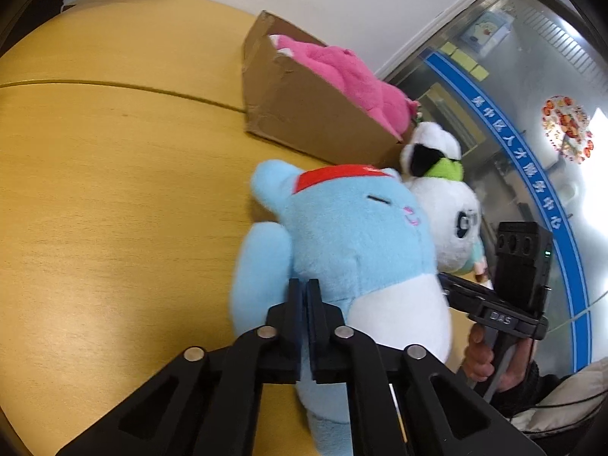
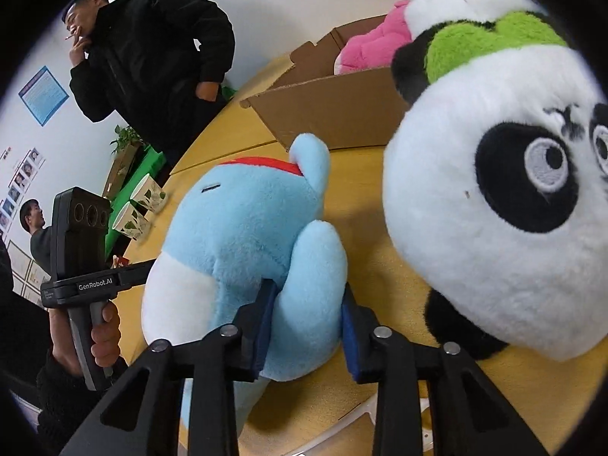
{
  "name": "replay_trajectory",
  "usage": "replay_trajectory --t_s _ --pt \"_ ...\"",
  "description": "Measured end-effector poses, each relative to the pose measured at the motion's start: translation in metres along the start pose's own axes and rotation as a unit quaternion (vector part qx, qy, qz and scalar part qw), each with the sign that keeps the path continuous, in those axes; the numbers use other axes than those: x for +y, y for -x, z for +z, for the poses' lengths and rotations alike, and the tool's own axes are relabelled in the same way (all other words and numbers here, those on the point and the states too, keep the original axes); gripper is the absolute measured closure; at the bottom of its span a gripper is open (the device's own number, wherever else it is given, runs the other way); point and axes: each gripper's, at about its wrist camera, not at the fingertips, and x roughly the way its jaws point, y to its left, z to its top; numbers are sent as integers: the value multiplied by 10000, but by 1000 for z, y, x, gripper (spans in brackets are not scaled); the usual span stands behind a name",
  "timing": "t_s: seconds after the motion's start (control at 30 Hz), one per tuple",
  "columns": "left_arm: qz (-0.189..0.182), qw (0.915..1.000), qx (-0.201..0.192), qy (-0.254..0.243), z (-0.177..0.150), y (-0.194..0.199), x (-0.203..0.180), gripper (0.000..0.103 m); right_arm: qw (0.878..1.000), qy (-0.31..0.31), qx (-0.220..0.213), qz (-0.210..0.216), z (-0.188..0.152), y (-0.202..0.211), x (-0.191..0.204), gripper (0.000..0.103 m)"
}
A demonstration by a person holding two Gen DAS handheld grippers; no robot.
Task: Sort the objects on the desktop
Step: 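Close the left gripper on the blue bear while the right gripper grips its arm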
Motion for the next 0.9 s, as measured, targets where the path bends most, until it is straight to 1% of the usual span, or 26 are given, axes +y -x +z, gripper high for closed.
replay_trajectory --t_s 0.13,0.27,0.33,0.43,0.53,0.57,0.6,0.63,0.73,0.8,0.83,0.87,0.9 --pt "157 9994 -67 -301 0 5 -24 103 9997 177 -135 -91 -1 8 5 81" --pt "34 9993 -179 -336 3 12 -32 103 9994 229 -218 -112 0 15 0 82" --pt "-20 9988 -247 -419 4 15 -40 103 9991 329 -254 -111 4 18 4 82" --pt "-295 9972 -363 -584 7 21 -58 103 9983 478 -308 -109 9 23 10 82" --pt "-295 9926 -481 -1076 16 27 -93 103 9973 628 -362 -106 14 27 15 85" --pt "-350 9897 -557 -1270 21 31 -105 103 9969 677 -380 -106 16 29 17 85" --pt "-373 9889 -587 -1311 24 32 -109 103 9965 727 -398 -105 18 30 19 85" --pt "-379 9883 -615 -1343 27 34 -111 103 9961 777 -416 -104 20 32 21 85" --pt "-173 9905 -741 -1142 36 39 -94 103 9945 926 -470 -102 25 36 26 85" --pt "61 9934 -773 -842 36 44 -67 102 9950 894 -406 -178 24 33 20 85" --pt "178 9943 -788 -690 37 46 -53 98 9956 838 -349 -213 22 30 14 85" --pt "294 9958 -728 -478 34 45 -34 84 9962 786 -298 -229 21 28 10 85" --pt "299 9968 -677 -316 31 42 -20 71 9964 764 -270 -243 19 27 7 85"
